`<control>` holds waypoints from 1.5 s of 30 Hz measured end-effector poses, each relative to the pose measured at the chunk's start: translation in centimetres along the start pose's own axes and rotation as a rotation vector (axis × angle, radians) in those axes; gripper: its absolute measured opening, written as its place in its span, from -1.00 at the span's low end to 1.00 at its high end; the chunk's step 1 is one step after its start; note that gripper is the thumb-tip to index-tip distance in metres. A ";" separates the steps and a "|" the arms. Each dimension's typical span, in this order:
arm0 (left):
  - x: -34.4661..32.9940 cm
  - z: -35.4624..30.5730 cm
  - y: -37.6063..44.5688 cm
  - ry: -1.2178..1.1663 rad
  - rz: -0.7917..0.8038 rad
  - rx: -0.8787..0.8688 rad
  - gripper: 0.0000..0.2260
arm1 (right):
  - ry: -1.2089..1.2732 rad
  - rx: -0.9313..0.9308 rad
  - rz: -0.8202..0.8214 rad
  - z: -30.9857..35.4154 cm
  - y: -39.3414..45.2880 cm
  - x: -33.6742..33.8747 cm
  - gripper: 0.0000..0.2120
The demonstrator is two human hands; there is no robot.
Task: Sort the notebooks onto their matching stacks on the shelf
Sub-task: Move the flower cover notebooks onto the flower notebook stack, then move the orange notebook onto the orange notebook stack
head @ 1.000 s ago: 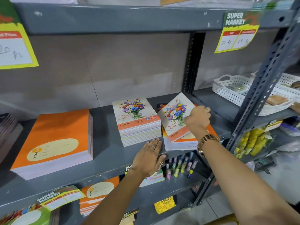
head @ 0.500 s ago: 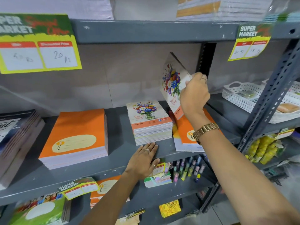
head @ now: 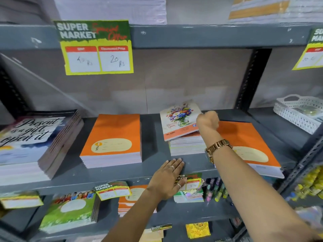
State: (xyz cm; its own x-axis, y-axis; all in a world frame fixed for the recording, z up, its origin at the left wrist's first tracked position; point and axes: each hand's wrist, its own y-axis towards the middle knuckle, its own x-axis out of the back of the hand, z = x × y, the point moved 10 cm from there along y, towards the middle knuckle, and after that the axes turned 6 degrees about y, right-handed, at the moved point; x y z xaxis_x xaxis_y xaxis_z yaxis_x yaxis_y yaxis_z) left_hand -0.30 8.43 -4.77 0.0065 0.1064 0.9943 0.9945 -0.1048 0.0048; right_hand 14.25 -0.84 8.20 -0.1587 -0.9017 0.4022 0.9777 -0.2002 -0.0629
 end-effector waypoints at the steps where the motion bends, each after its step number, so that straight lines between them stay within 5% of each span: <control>1: 0.0 0.0 0.0 0.000 -0.002 -0.002 -0.45 | 0.001 0.007 -0.028 -0.1 -0.1 0.0 -0.62; 22: 0.9 -1.7 1.6 -0.071 0.034 0.040 -0.49 | -0.414 0.260 -0.156 -1.7 1.8 2.3 -0.62; 30: 1.8 -6.2 5.2 -0.242 0.019 0.015 -0.51 | -0.465 0.096 -0.231 -7.3 5.4 9.6 -0.67; 39: 0.9 -9.9 9.9 -0.410 0.005 0.057 -0.51 | -0.713 -0.155 -0.054 -14.6 6.9 13.9 -0.42; 45: 0.5 -10.6 11.0 -0.488 0.015 0.133 -0.51 | -0.668 -0.241 -0.007 -16.4 7.1 14.7 -0.35</control>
State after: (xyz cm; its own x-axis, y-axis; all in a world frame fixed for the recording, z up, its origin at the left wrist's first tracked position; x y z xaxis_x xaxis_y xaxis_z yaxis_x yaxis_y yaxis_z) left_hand 9.53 -3.20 -3.11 0.0373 0.5586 0.8286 0.9984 0.0135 -0.0541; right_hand 16.64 -21.76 -1.31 0.0284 -0.4877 0.8726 0.9071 -0.3542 -0.2274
